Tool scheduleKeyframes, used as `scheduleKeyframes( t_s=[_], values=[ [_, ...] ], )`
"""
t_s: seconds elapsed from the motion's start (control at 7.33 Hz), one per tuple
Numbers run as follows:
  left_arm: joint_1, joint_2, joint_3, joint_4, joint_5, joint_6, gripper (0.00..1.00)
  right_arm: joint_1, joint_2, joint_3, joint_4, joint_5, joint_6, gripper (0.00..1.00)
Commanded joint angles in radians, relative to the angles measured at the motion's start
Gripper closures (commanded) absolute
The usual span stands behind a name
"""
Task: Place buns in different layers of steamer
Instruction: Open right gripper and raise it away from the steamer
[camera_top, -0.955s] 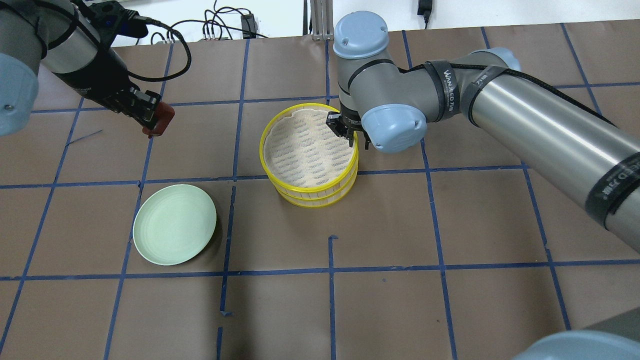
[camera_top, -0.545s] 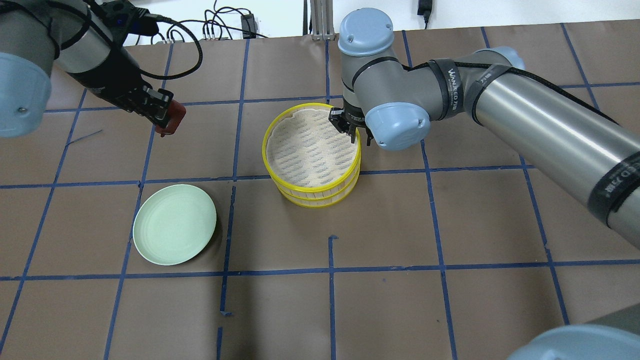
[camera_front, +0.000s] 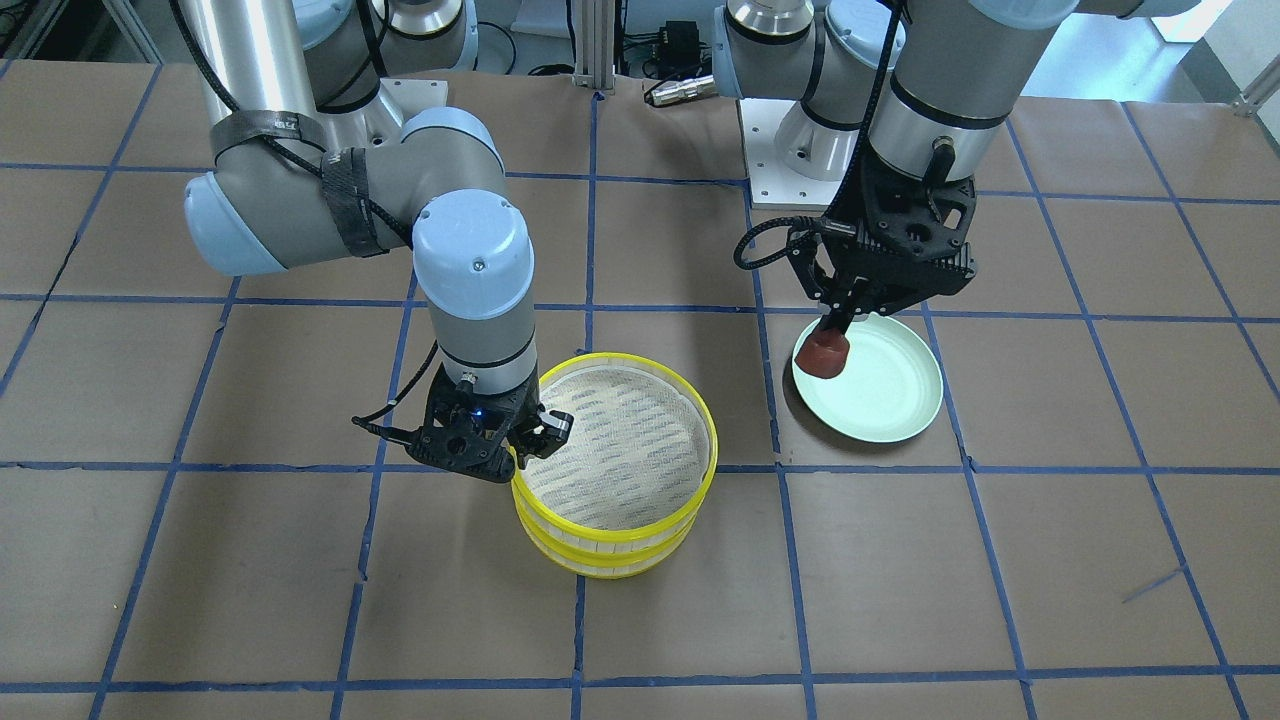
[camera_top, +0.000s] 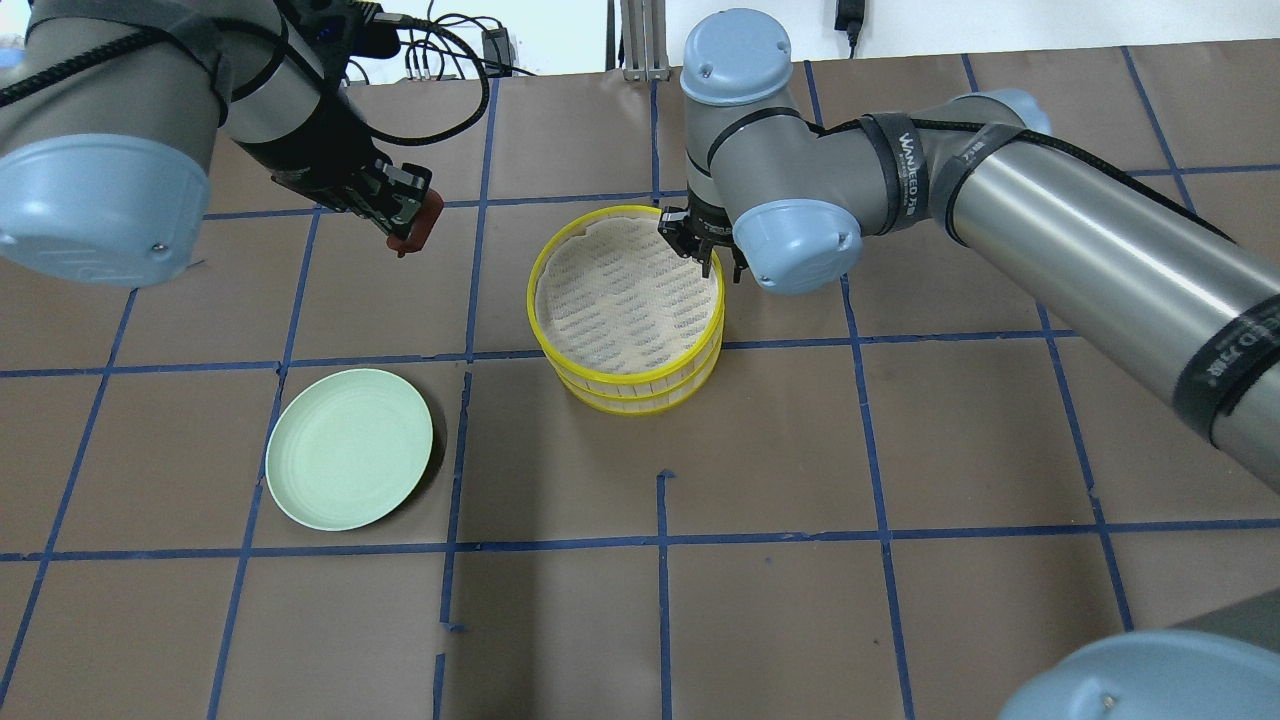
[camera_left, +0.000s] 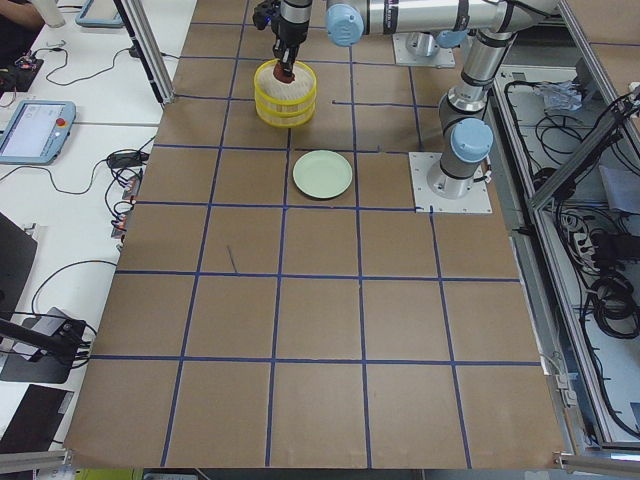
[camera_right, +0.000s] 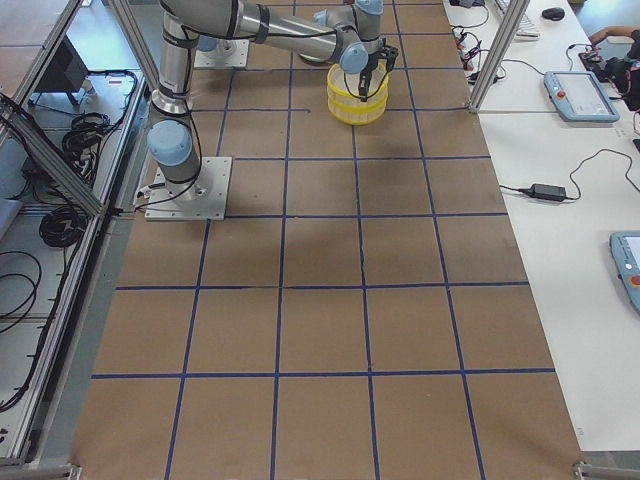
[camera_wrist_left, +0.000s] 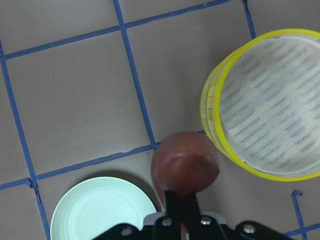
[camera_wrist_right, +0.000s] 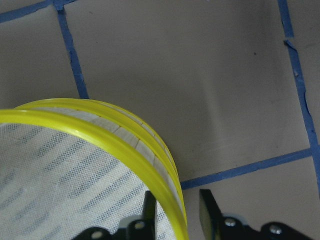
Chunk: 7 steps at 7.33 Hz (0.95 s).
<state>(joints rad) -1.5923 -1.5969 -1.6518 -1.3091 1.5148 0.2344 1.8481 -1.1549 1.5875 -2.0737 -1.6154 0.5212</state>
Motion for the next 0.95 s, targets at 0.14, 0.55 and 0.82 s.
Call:
scheduleKeyframes(
  t_s=[0.14, 0.55, 0.82],
  values=[
    [0.017, 0.009, -0.011, -0.004, 0.01, 0.066, 0.97, -0.065, -0.011, -0.014, 0.003, 0.032, -0.087, 0.6],
    [0.064, 0.015, -0.013, -0.004, 0.004, 0.141, 0.97, -0.159, -0.153, -0.031, 0.157, 0.048, -0.17, 0.57],
    [0.066, 0.017, -0.013, -0.004, 0.001, 0.141, 0.97, -0.261, -0.265, -0.058, 0.286, 0.117, -0.263, 0.55]
  ],
)
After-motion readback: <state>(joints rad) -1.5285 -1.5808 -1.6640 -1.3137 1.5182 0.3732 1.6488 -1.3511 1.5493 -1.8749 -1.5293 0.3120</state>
